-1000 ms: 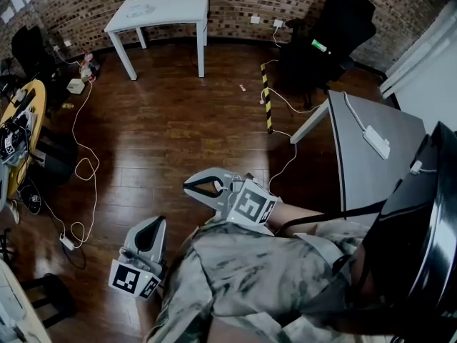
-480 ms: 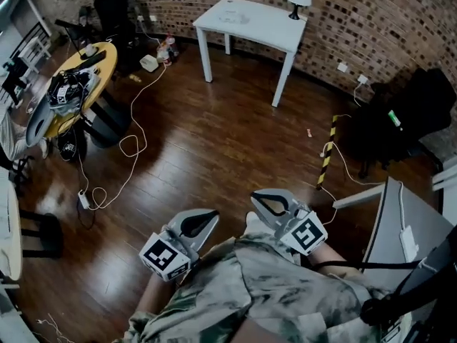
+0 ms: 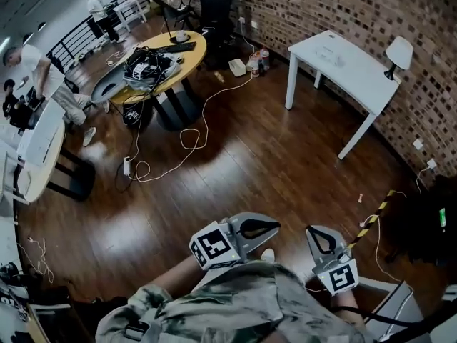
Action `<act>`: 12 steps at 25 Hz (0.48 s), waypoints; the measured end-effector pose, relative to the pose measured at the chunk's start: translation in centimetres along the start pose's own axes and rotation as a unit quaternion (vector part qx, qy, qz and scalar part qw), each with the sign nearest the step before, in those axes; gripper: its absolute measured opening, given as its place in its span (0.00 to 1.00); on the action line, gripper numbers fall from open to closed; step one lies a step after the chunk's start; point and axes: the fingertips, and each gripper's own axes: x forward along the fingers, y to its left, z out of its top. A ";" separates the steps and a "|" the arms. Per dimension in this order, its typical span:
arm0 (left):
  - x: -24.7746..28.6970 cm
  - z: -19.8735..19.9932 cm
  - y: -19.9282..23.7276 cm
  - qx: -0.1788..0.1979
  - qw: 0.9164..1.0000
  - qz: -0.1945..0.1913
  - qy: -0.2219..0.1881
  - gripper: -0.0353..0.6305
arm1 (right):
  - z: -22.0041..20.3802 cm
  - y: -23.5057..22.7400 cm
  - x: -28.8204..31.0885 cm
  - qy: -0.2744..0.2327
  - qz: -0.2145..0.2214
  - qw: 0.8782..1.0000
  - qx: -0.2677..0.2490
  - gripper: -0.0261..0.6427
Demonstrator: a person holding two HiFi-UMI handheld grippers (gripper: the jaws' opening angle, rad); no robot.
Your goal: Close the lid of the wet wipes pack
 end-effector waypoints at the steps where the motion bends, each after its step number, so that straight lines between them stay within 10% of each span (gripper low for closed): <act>1: 0.8 0.2 0.4 0.000 1.000 0.002 0.000 0.05 | -0.4 -0.6 -0.1 0.004 0.006 1.000 -0.002 0.05; 12: 5.0 0.6 6.7 -0.010 1.000 0.011 0.007 0.05 | -2.6 -6.9 3.2 0.017 0.036 0.999 -0.013 0.05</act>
